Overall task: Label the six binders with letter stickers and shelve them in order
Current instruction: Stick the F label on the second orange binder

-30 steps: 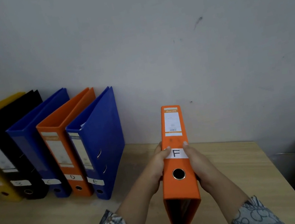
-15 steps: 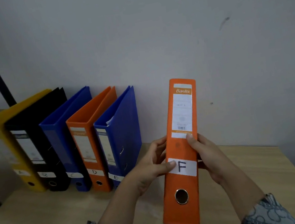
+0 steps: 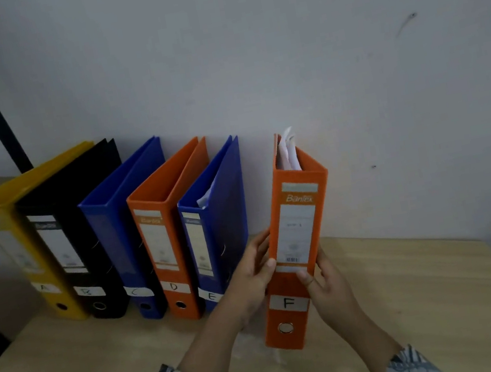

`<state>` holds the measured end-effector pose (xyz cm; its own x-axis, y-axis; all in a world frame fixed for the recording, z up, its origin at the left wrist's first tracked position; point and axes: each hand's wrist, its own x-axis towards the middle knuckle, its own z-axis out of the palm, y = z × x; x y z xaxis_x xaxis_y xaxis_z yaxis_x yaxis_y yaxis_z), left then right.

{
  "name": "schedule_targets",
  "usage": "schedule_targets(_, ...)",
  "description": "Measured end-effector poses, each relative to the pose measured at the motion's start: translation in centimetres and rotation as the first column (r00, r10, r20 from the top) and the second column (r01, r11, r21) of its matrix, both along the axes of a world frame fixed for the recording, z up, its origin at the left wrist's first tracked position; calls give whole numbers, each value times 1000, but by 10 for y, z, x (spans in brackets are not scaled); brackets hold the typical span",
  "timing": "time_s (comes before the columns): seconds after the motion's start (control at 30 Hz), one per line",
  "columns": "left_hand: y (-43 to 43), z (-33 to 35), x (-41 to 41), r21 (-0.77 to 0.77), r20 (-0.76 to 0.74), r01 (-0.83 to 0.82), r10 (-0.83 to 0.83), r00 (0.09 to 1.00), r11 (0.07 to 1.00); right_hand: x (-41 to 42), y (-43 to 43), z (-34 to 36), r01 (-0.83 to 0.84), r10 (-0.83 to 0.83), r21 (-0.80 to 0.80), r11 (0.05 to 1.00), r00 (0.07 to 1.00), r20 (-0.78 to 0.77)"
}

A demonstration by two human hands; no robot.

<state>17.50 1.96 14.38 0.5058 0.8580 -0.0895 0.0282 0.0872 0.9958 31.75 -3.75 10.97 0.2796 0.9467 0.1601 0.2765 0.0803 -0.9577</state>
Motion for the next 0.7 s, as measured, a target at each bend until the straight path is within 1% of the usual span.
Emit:
schedule_targets(0.17,18,-25,-8,21,-98,-65,66,993,998,-15,19,-32,60,-58,-42,997,997,49)
schedule_targets(0.27,24,-37,-11,16,-164,-104,105,981,994,-15,27,-48,77,-69,-77,994,991,112)
schedule_targets(0.43,39,-44,-12,-21,-218,-90,84,972,996,-12,46,-57,128,-103,-117,985,974,201)
schedule_targets(0.53,44,-45,-8,-39,-267,-79,66,961,996,-13,50,-57,146,-122,-111,983,972,200)
schedule_targets(0.7,41,-54,-9,-86,-280,-86,58,958,993,-16,48,-53,159,-142,-101,982,977,160)
